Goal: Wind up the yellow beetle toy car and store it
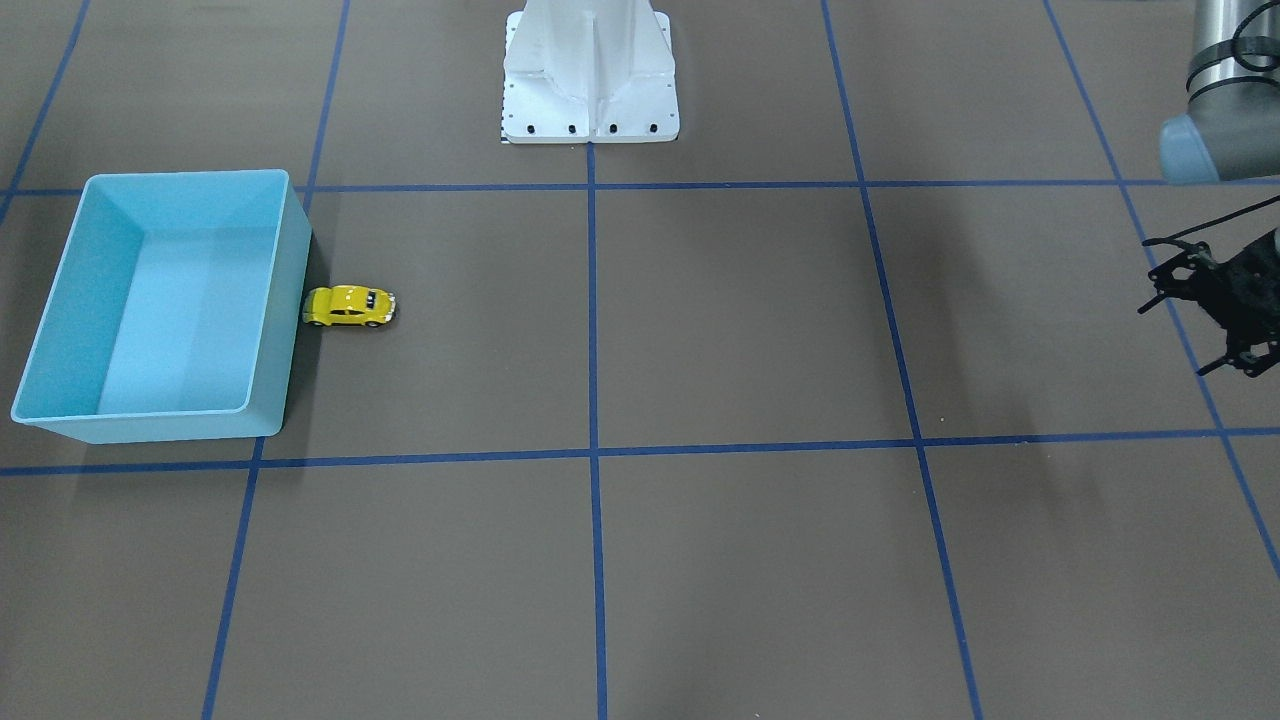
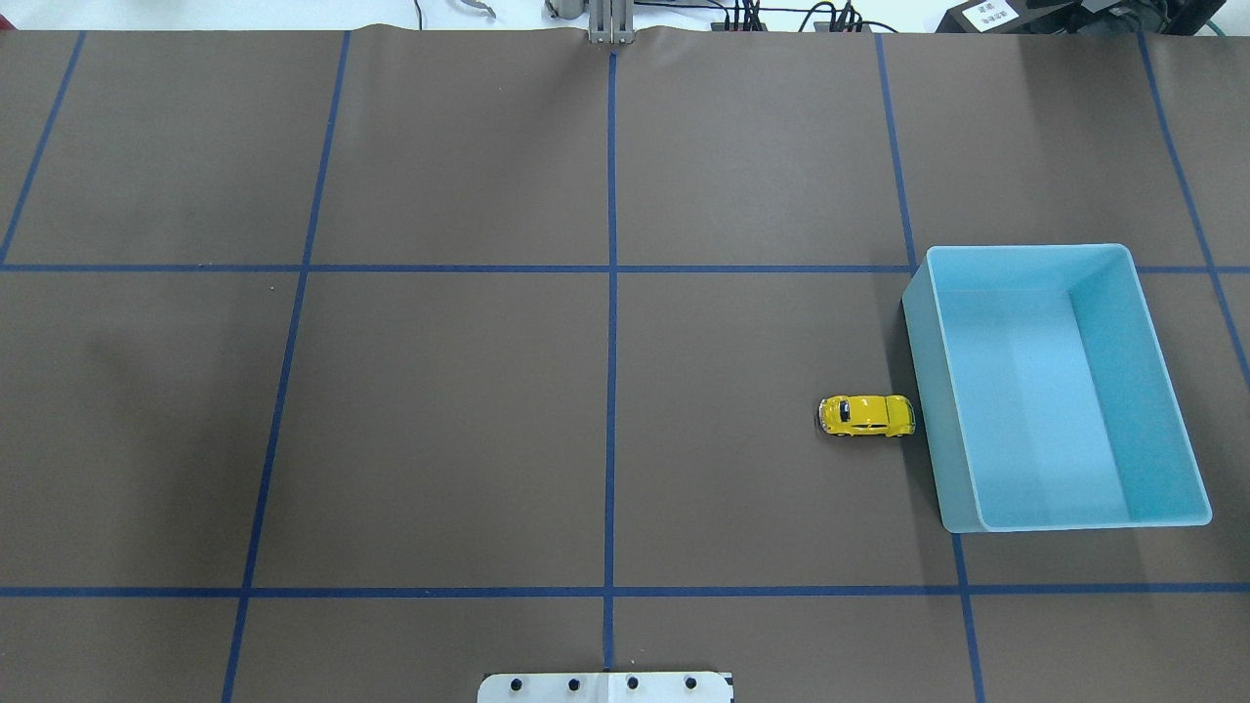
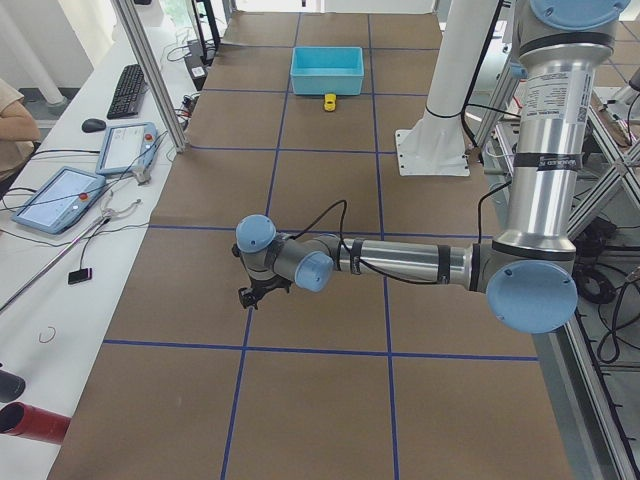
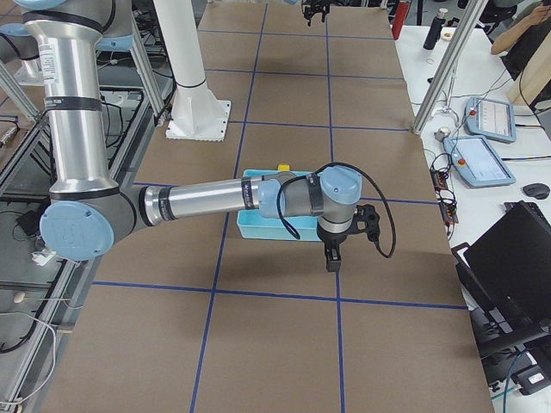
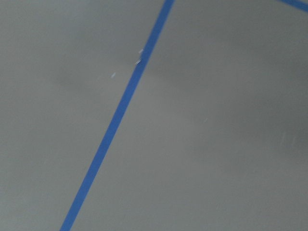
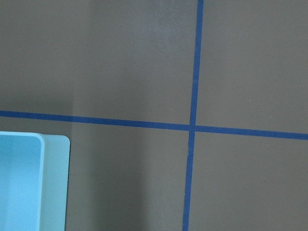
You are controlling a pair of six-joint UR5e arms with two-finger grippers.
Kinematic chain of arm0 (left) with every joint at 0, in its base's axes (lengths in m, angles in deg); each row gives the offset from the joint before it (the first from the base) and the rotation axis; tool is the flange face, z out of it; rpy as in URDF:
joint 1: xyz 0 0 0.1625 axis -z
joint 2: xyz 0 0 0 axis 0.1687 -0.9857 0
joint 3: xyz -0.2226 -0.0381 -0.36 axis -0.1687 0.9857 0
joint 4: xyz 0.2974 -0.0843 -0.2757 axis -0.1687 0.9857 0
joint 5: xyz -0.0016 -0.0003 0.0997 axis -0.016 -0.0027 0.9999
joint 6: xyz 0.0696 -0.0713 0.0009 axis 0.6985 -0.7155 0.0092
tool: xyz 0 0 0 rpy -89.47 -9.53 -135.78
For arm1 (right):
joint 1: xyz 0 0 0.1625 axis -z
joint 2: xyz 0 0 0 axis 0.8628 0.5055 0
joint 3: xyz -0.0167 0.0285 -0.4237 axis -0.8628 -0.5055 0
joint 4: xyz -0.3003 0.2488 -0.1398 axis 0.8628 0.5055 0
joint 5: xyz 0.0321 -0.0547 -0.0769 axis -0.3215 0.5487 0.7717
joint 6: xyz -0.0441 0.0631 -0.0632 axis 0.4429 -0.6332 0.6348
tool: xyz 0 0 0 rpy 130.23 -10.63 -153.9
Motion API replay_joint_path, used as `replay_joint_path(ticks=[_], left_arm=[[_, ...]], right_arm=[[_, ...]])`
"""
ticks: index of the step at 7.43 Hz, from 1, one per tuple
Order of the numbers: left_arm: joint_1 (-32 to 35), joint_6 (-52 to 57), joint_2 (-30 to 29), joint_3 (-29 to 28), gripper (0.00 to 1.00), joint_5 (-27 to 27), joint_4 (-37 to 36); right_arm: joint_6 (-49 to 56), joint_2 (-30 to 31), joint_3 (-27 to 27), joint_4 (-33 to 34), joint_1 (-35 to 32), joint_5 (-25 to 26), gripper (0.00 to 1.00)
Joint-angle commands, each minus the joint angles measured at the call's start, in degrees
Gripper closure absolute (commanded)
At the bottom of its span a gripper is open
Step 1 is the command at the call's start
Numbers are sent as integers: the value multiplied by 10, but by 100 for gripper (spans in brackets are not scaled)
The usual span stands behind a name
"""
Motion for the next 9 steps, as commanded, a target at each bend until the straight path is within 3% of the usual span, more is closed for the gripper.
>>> replay_joint_path(ticks=[1, 3, 4, 6, 7, 9], left_arm=[[70, -230, 18, 2, 0, 0, -40], [115, -298, 23, -2, 0, 0, -48], [139, -297, 23, -2, 0, -35, -64], [176, -296, 68, 21, 0, -52, -73], [181, -296, 96, 27, 0, -52, -69], [181, -294, 98, 20, 0, -51, -69]], right_arm=[[0, -40, 19, 3, 25, 7, 0], [-15, -118, 45, 16, 63, 18, 0], [-16, -148, 74, 17, 98, 21, 0], [-16, -155, 173, 17, 221, 61, 0], [-16, -180, 189, 17, 284, 86, 0], [21, -202, 204, 11, 401, 150, 0]])
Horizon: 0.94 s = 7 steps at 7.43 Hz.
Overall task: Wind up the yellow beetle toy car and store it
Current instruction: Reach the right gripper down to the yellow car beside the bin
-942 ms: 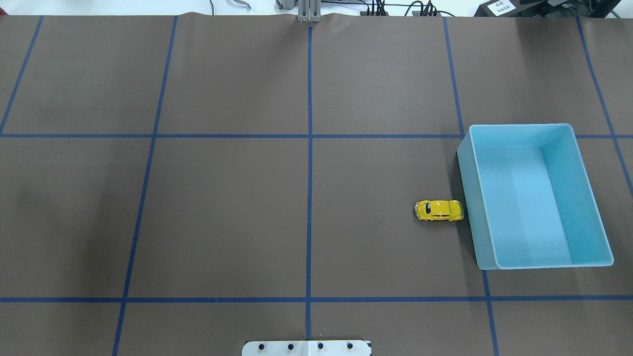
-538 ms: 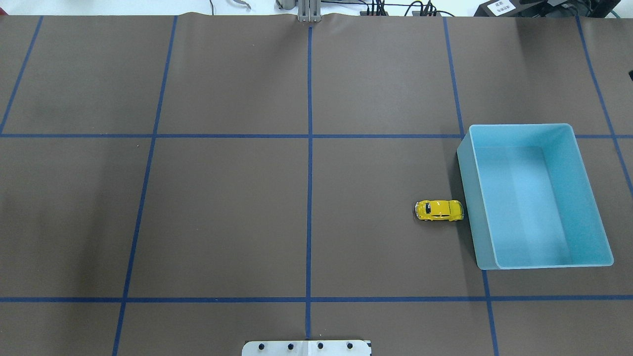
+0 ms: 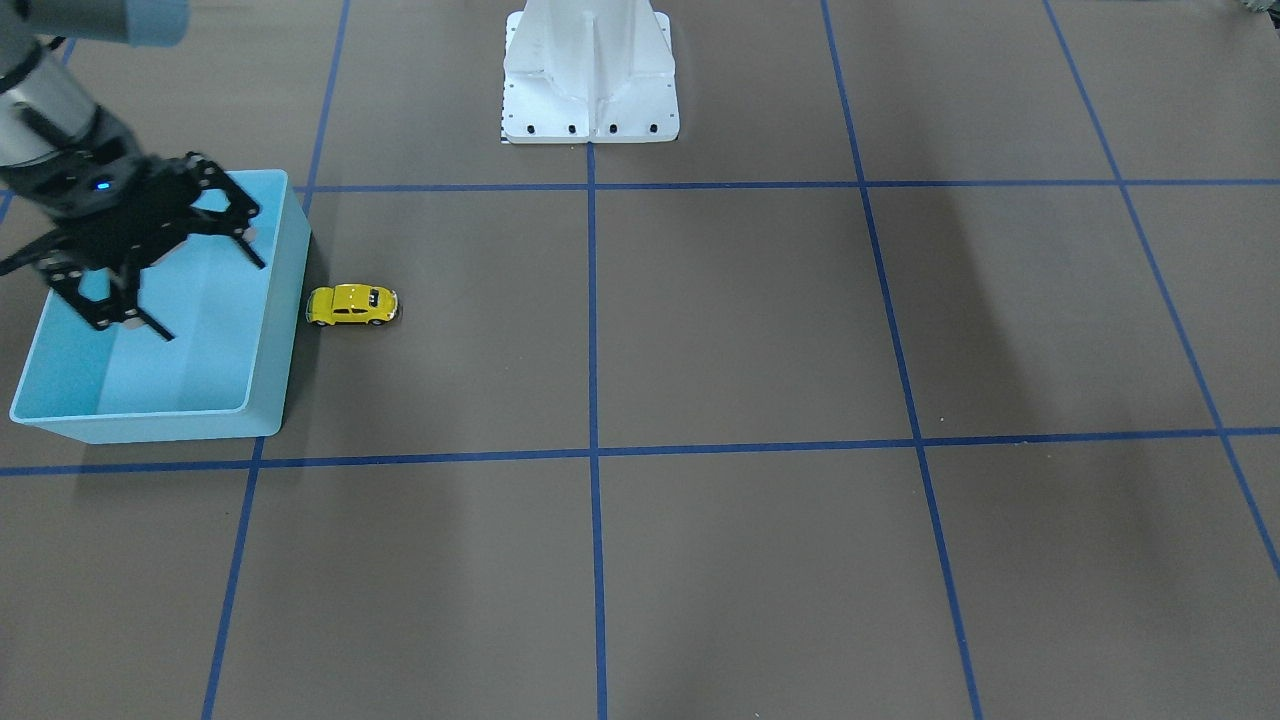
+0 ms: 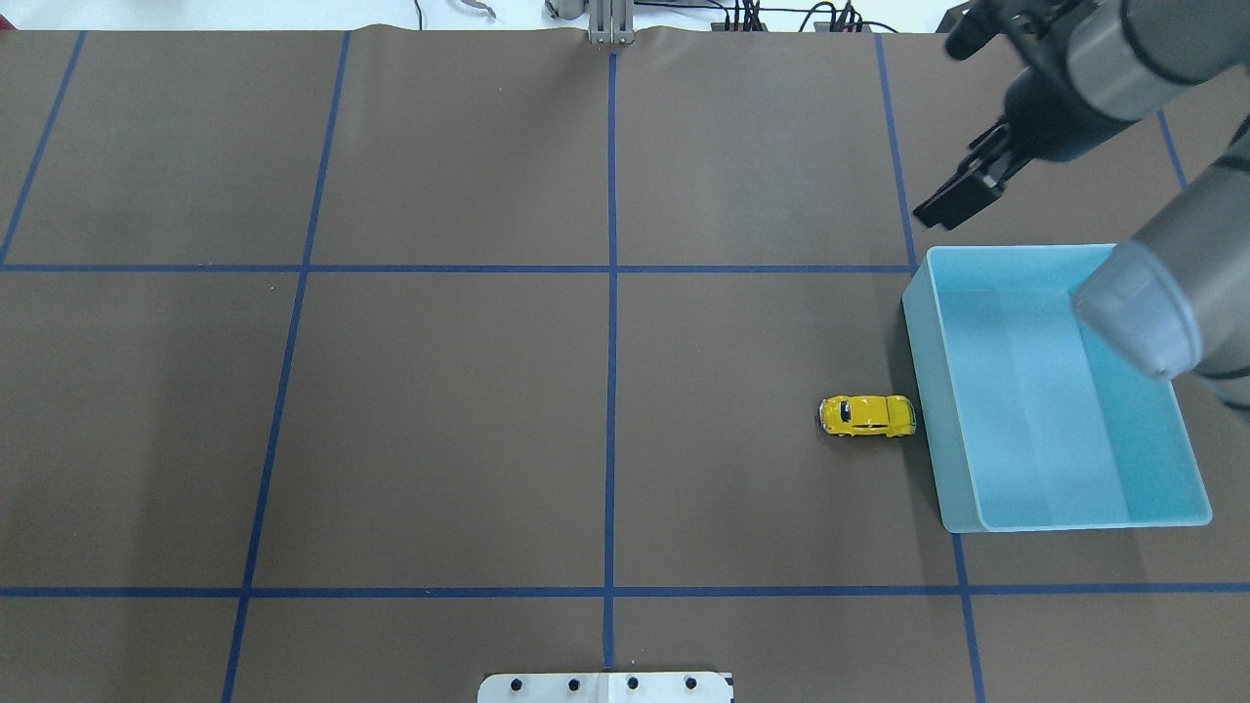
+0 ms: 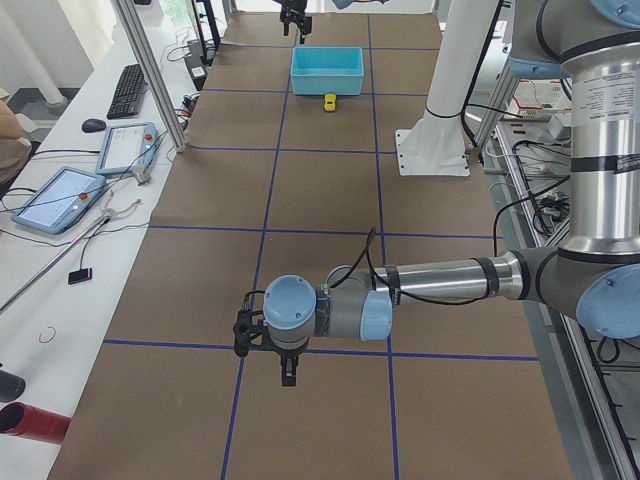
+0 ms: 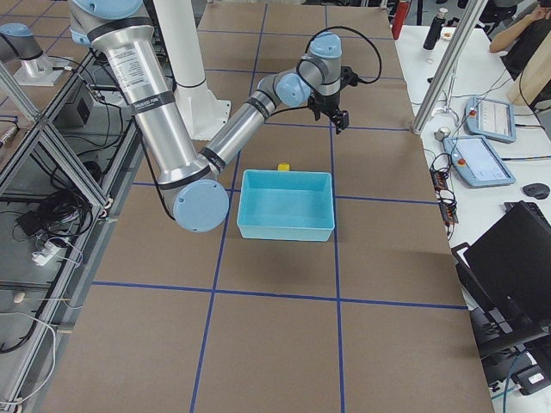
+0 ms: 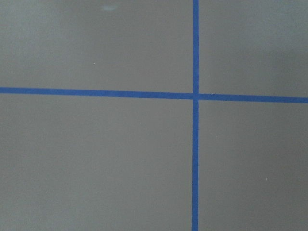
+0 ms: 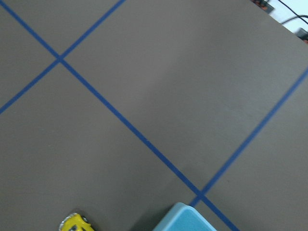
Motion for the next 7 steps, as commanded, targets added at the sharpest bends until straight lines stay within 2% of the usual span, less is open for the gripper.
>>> replay_joint_path(ticks=[1, 4, 7], left_arm=[[1, -2, 4, -2, 0, 1, 1], [0, -32, -8, 9, 0, 3, -7], [1, -63, 2, 31, 0, 4, -1]], right_arm=[[73, -5, 31, -3, 126, 96, 0], [199, 35, 23, -3, 166, 107, 0], [225, 51, -9, -34, 190, 131, 0]])
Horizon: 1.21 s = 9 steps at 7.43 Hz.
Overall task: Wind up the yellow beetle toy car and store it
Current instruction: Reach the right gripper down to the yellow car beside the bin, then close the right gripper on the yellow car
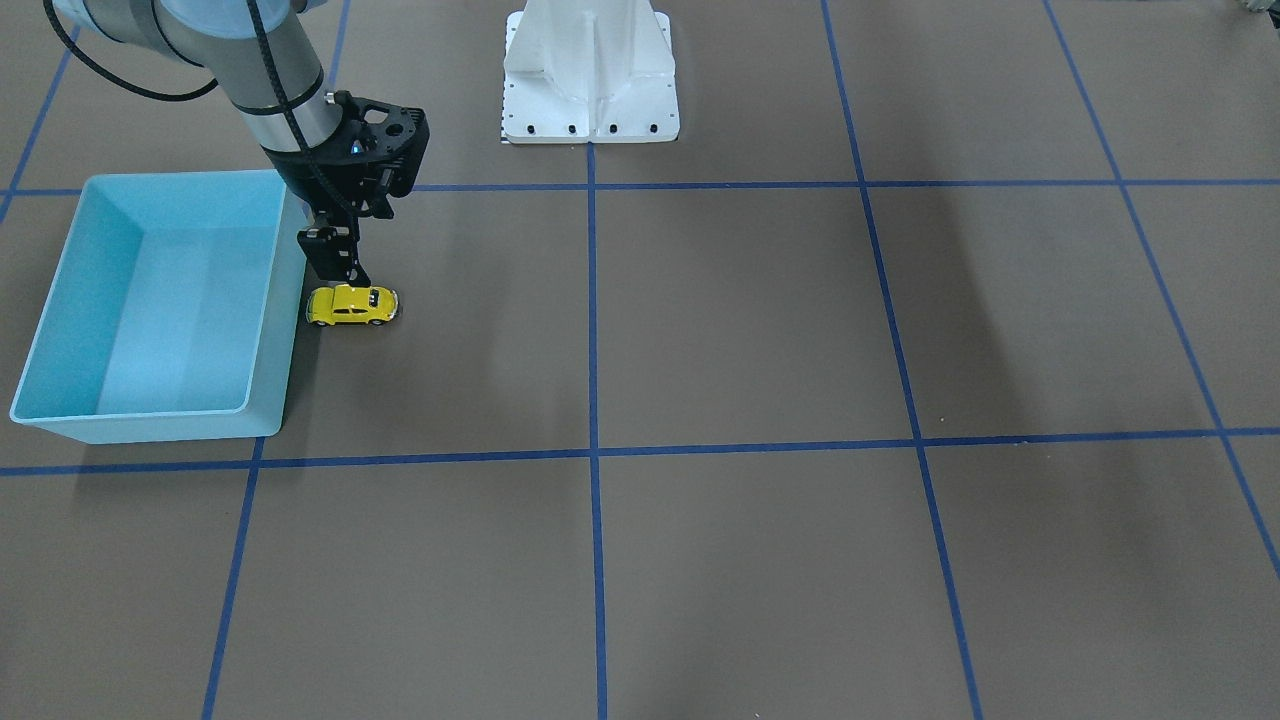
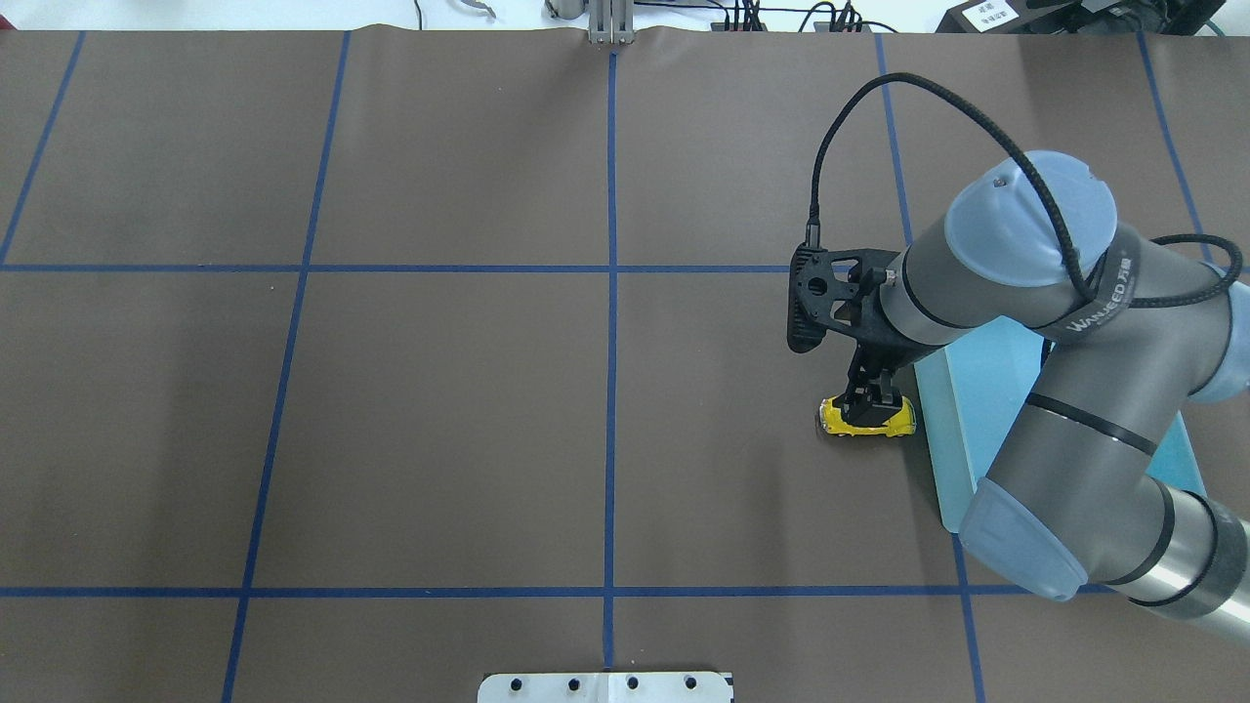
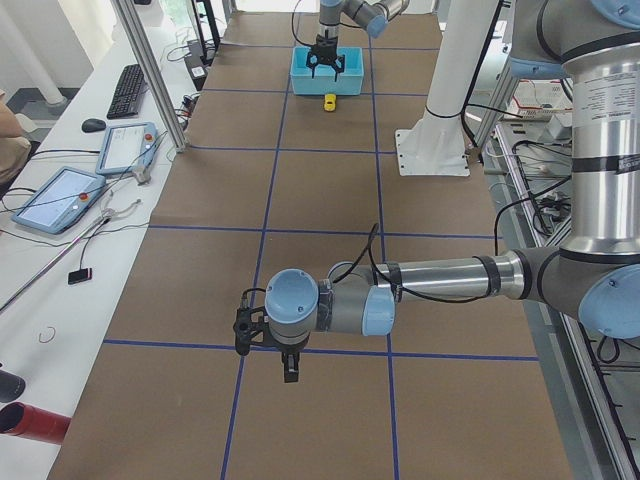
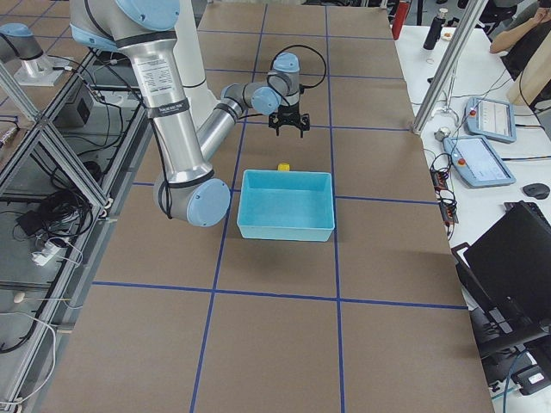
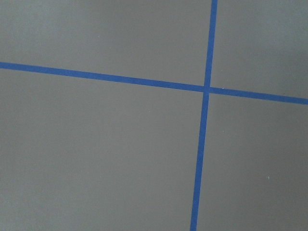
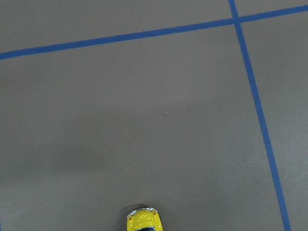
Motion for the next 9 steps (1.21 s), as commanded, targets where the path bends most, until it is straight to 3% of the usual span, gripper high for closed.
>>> replay_joint_path(ticks=[1, 4, 6, 9], left_arm=[[0, -4, 2, 2, 0, 3, 1], [0, -4, 2, -1, 0, 3, 1], [0, -4, 2, -3, 0, 3, 1], [0, -4, 3, -2, 0, 3, 0]], right_arm=[[8, 15, -16, -17, 15, 14, 0], [12, 39, -20, -21, 41, 34, 0], [13, 65, -29, -70, 56, 70, 0], [28, 68, -45, -101, 63, 75, 0]])
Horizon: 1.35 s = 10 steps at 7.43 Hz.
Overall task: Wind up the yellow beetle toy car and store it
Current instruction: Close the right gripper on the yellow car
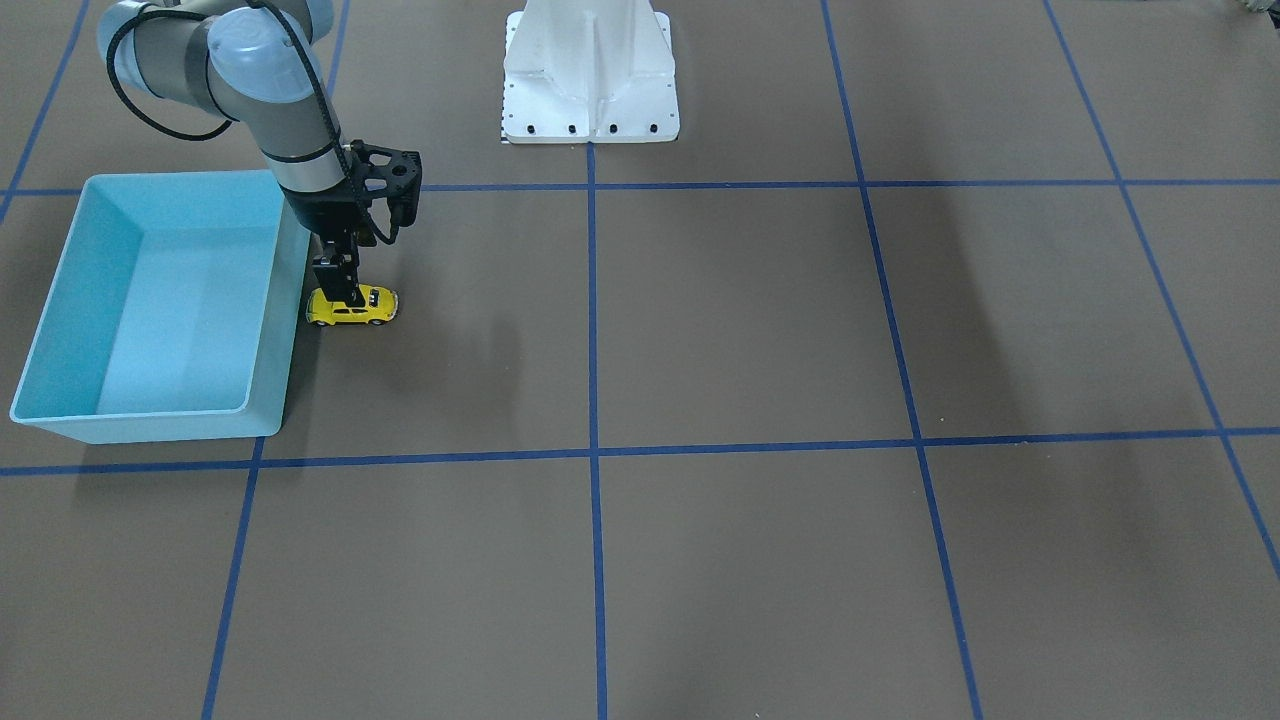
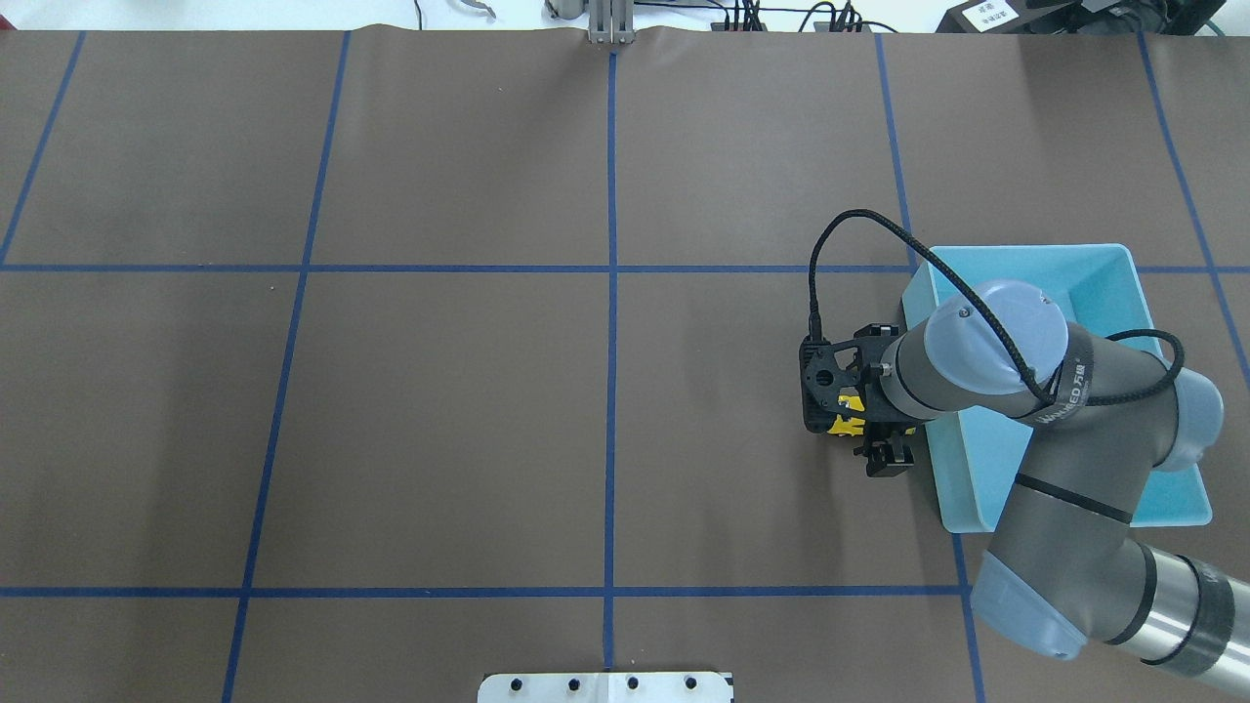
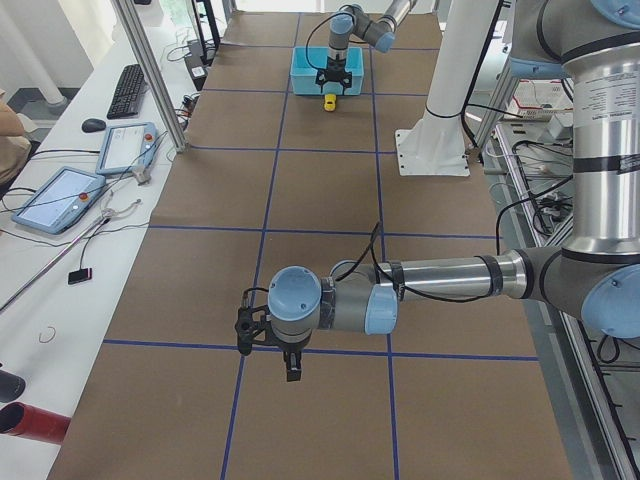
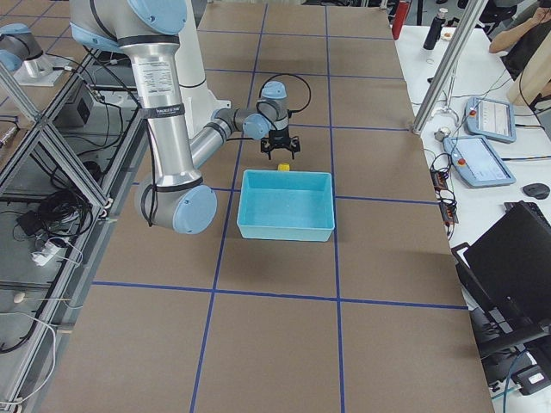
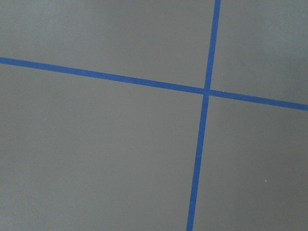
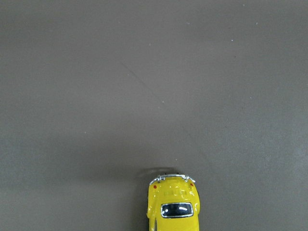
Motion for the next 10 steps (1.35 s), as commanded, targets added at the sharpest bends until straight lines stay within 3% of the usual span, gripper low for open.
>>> replay_joint_path(ticks=[1, 3, 9, 10], left_arm=[[0, 0, 0, 0, 0, 0, 0], [0, 0, 0, 0, 0, -1, 0], [0, 0, 5, 2, 0, -5, 1], [0, 0, 5, 2, 0, -4, 1]], right_arm=[[27, 2, -11, -10, 2, 2, 0], [33, 3, -39, -46, 2, 3, 0], [30, 17, -61, -70, 2, 2, 0], [29, 15, -61, -71, 3, 3, 8]])
